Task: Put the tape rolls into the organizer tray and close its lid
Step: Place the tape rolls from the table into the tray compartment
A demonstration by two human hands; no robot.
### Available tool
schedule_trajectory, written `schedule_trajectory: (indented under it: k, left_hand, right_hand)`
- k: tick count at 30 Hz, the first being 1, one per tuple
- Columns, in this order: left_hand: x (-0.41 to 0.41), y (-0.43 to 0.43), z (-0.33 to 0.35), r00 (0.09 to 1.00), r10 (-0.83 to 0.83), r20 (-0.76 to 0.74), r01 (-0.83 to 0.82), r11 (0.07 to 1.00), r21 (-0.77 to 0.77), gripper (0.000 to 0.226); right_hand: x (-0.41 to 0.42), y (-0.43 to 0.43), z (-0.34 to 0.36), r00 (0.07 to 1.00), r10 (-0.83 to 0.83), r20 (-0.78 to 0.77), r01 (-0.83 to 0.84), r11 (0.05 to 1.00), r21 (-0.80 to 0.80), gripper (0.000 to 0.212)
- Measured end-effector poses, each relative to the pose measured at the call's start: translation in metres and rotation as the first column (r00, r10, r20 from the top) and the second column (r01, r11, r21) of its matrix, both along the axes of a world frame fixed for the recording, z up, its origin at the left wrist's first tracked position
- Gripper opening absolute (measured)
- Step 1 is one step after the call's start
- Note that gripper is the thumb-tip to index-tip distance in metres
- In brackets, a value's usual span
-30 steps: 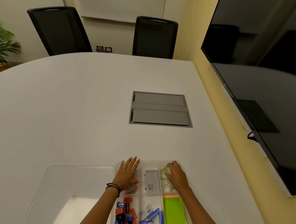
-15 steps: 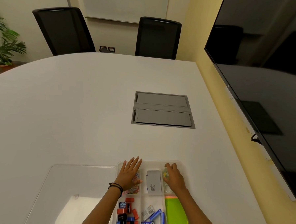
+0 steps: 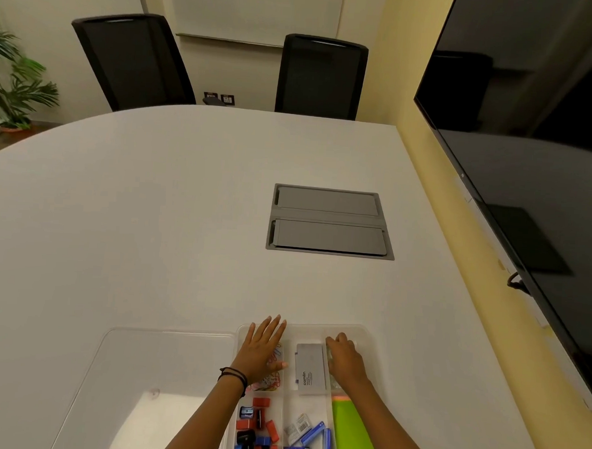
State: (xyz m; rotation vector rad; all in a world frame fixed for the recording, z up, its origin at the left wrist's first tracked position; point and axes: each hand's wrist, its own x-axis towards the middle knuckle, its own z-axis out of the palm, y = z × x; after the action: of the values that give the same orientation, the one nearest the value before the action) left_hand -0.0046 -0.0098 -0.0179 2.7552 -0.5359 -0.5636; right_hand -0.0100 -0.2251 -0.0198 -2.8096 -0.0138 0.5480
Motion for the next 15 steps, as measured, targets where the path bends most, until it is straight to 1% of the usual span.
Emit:
schedule_trajectory:
  k: [6, 11, 15]
  left_hand:
    - [0.0002, 0.0002, -0.0008, 1.0, 0.0, -0.001, 0.0, 1.0, 0.006, 0.084]
    - [0.0001, 0.0005, -0.0012, 1.0, -0.002, 0.001, 0.002, 1.0, 0.015, 0.083]
    - [-0.0002, 0.0009, -0.0007, 1.0, -0.006, 0.005, 0.006, 1.0, 0.015, 0.083]
  right_hand:
    - [-0.0011, 0.0054, -0.0036, 0.996, -0.081, 0.038, 0.081, 0.997, 0.01, 0.027]
    - [-0.0014, 0.005, -0.004, 0.983, -0.17, 0.066, 0.169, 0.985, 0.019, 0.035]
    - [-0.0005, 0.0021, -0.0013, 0.977, -0.204, 0.069, 0.204, 0.979, 0.005, 0.037]
